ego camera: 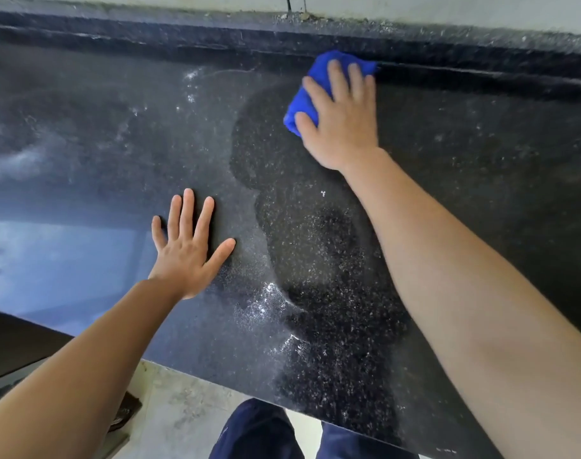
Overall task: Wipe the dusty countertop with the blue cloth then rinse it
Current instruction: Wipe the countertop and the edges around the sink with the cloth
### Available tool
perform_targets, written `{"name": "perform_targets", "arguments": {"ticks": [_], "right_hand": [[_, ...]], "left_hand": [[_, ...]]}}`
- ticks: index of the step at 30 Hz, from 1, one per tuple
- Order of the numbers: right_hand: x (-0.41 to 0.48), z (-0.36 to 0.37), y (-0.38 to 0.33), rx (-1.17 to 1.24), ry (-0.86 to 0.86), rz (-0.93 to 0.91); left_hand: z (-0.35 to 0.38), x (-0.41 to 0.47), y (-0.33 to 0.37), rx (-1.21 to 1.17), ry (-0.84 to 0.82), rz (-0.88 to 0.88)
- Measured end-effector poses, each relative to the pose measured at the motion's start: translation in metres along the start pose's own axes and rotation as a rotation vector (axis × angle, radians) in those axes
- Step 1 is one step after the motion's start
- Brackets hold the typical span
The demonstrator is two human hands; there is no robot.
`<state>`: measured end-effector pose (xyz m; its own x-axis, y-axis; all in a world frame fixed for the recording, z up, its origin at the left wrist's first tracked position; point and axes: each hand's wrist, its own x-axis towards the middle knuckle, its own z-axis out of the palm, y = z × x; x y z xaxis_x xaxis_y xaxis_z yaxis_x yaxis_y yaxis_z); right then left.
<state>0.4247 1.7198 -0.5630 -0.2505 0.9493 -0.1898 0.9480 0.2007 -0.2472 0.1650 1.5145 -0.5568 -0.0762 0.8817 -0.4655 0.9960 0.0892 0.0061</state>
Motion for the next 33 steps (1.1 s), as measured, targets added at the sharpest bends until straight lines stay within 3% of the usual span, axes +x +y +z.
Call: {"name": "perform_targets", "arguments": {"ticks": [5,8,13,19,23,29,33], "right_hand": [[0.023,-0.002,-0.051,0.006,-0.136,-0.145],[-0.001,0.004,-0.025,0.017,-0.066,-0.15],[-0.034,0.008,0.027,0.039,0.009,0.055],[-0.023,0.01,0.001,0.035,0.004,0.216],[0.002,0.012,-0.055,0.047,-0.001,0.321],[0.074,0.038,-0.22,0.0,-0.036,0.075],[0.099,0.047,-0.274,-0.042,-0.078,-0.078]], "left_hand": [[-0.002,0.003,-0.002,0.006,-0.035,-0.007],[-0.011,0.006,-0.008,-0.004,0.033,0.038],[-0.034,0.038,-0.05,-0.112,0.149,0.013],[-0.05,0.08,-0.114,-0.083,0.041,0.006],[-0.051,0.083,-0.116,-0.056,-0.021,0.063],[-0.048,0.085,-0.125,-0.05,-0.002,0.126],[-0.049,0.086,-0.126,-0.045,-0.014,0.133]]}}
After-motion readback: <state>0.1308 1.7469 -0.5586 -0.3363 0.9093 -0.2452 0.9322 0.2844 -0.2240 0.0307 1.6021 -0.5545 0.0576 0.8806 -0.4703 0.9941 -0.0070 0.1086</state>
